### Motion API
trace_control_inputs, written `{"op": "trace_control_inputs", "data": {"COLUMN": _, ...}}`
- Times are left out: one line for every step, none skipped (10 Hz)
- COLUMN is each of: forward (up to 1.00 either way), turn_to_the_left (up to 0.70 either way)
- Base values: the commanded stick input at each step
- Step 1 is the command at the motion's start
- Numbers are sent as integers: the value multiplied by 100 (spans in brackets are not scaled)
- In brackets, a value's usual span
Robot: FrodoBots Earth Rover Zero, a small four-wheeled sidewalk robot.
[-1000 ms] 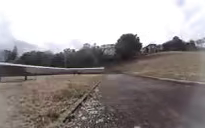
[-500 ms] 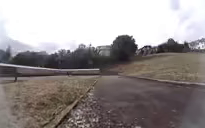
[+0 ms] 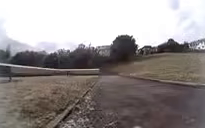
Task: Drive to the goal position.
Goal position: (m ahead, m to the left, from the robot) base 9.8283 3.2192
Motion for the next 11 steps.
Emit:
{"op": "trace_control_inputs", "data": {"forward": 70, "turn_to_the_left": 0}}
{"op": "trace_control_inputs", "data": {"forward": 70, "turn_to_the_left": 0}}
{"op": "trace_control_inputs", "data": {"forward": 70, "turn_to_the_left": 0}}
{"op": "trace_control_inputs", "data": {"forward": 70, "turn_to_the_left": 0}}
{"op": "trace_control_inputs", "data": {"forward": 70, "turn_to_the_left": 0}}
{"op": "trace_control_inputs", "data": {"forward": 70, "turn_to_the_left": 0}}
{"op": "trace_control_inputs", "data": {"forward": 70, "turn_to_the_left": 0}}
{"op": "trace_control_inputs", "data": {"forward": 70, "turn_to_the_left": 0}}
{"op": "trace_control_inputs", "data": {"forward": 70, "turn_to_the_left": 1}}
{"op": "trace_control_inputs", "data": {"forward": 70, "turn_to_the_left": 3}}
{"op": "trace_control_inputs", "data": {"forward": 70, "turn_to_the_left": 4}}
